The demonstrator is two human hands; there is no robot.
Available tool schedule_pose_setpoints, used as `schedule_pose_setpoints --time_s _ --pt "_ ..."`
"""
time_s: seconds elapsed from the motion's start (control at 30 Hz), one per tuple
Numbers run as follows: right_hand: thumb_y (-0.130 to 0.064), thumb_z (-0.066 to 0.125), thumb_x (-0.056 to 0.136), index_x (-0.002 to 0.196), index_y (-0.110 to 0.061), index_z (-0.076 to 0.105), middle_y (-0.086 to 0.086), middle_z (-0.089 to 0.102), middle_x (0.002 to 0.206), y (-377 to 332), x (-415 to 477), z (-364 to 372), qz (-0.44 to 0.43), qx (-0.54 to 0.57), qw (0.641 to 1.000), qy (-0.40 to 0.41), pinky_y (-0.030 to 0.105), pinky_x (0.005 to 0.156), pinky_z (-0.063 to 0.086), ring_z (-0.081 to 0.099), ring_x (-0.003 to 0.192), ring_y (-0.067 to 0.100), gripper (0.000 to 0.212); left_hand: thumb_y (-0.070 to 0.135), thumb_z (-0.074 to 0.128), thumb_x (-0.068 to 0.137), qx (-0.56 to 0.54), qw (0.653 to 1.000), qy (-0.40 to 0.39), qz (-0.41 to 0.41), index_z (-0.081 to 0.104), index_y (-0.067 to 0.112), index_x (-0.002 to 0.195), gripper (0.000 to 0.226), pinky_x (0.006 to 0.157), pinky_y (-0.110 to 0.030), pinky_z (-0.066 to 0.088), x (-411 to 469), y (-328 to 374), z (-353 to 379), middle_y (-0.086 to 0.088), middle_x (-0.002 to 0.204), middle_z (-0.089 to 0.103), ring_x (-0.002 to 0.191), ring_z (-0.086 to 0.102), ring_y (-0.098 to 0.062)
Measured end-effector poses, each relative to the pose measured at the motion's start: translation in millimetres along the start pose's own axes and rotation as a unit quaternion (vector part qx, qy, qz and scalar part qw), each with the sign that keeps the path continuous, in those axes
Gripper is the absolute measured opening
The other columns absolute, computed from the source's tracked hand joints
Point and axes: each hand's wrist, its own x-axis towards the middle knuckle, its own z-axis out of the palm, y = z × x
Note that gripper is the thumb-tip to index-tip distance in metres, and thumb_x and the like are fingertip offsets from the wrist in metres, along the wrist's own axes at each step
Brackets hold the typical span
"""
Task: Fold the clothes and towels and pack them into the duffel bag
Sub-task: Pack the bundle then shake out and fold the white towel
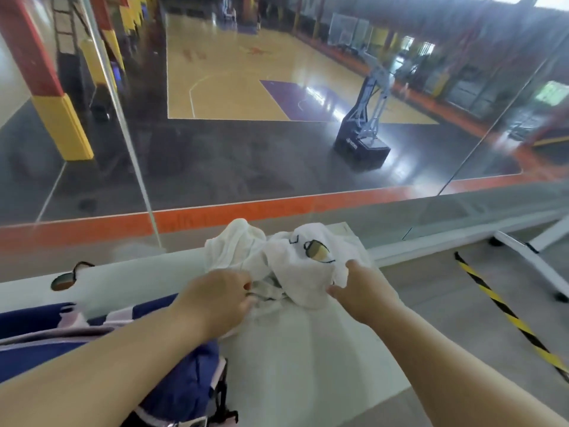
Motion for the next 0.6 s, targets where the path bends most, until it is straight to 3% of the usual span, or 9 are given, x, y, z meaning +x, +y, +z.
schedule_pose_setpoints --time_s 0.1,0.17,0.27,0.33,0.37,0.43,0.47,0.53,0.6 --pt "-0.047 0.053 0.086 0.123 -0.020 0.039 0.001 0.050 0.120 13 25 23 0.009 0.048 0.997 -0.053 0.036 0.077 0.046 0.051 0.098 0.024 0.048 0.038 0.051 0.090 -0.046 0.999 0.014 -0.021 0.055 0.021 0.094 0.018 0.073 -0.032 0.042 50 0 20 0.001 0.094 0.053 0.085 0.051 -0.019" --pt "-0.047 0.051 0.088 0.131 -0.026 0.038 -0.002 0.047 0.122 19 36 36 -0.014 0.068 0.994 -0.083 0.036 0.081 0.045 0.051 0.106 0.023 0.050 0.041 0.050 0.088 -0.055 0.998 0.037 -0.024 0.053 0.023 0.094 0.019 0.077 -0.033 0.039 80 1 35 0.001 0.100 0.050 0.095 0.048 -0.021" --pt "-0.040 0.050 0.091 0.102 -0.021 0.056 -0.004 0.054 0.106 25 48 52 -0.044 0.065 0.995 -0.057 0.038 0.082 0.049 0.054 0.098 0.022 0.022 0.042 0.047 0.090 -0.069 0.996 0.048 -0.044 0.047 0.015 0.121 0.041 0.096 -0.039 0.036 109 8 49 -0.003 0.124 0.048 0.115 0.041 -0.027" --pt "-0.034 0.051 0.091 0.088 -0.018 0.056 -0.003 0.058 0.095 29 53 56 -0.052 0.086 0.994 -0.034 0.038 0.078 0.050 0.054 0.091 0.022 0.017 0.040 0.047 0.091 -0.048 0.996 0.018 -0.071 0.041 0.014 0.132 0.049 0.103 -0.040 0.028 120 15 53 -0.003 0.138 0.039 0.125 0.032 -0.030" --pt "-0.032 0.051 0.092 0.085 -0.018 0.055 -0.003 0.059 0.092 31 54 56 -0.053 0.097 0.994 -0.026 0.036 0.075 0.050 0.055 0.088 0.022 0.015 0.040 0.050 0.090 -0.041 0.997 0.011 -0.066 0.049 0.016 0.125 0.042 0.101 -0.039 0.031 125 17 56 -0.006 0.133 0.044 0.124 0.034 -0.032" --pt "-0.027 0.050 0.092 0.080 -0.018 0.050 -0.002 0.058 0.085 38 53 52 -0.056 0.114 0.992 0.001 0.033 0.069 0.047 0.054 0.083 0.023 0.015 0.034 0.058 0.086 -0.064 0.996 0.033 -0.054 0.059 0.022 0.078 0.015 0.081 -0.036 0.042 130 17 59 -0.008 0.093 0.058 0.106 0.050 -0.033" --pt "-0.025 0.050 0.093 0.079 -0.018 0.048 -0.002 0.056 0.083 42 52 49 -0.062 0.121 0.991 0.020 0.034 0.069 0.047 0.054 0.081 0.024 0.015 0.032 0.061 0.084 -0.080 0.995 0.042 -0.045 0.053 0.021 0.064 0.024 0.072 -0.034 0.043 130 18 59 -0.006 0.079 0.057 0.092 0.055 -0.030" --pt "-0.022 0.048 0.094 0.083 -0.015 0.048 0.000 0.057 0.082 51 46 41 -0.067 0.129 0.988 0.051 0.037 0.068 0.048 0.055 0.078 0.025 0.013 0.029 0.063 0.085 -0.105 0.993 0.047 -0.025 0.052 0.019 0.061 0.028 0.063 -0.031 0.040 128 23 57 -0.001 0.071 0.054 0.075 0.054 -0.022" --pt "-0.017 0.047 0.094 0.087 -0.011 0.050 0.000 0.056 0.082 58 39 28 -0.065 0.137 0.985 0.082 0.034 0.063 0.044 0.051 0.074 0.024 0.010 0.030 0.062 0.086 -0.125 0.990 0.068 0.005 0.049 0.023 0.060 0.030 0.060 -0.025 0.034 123 31 49 0.003 0.073 0.051 0.069 0.049 -0.014"
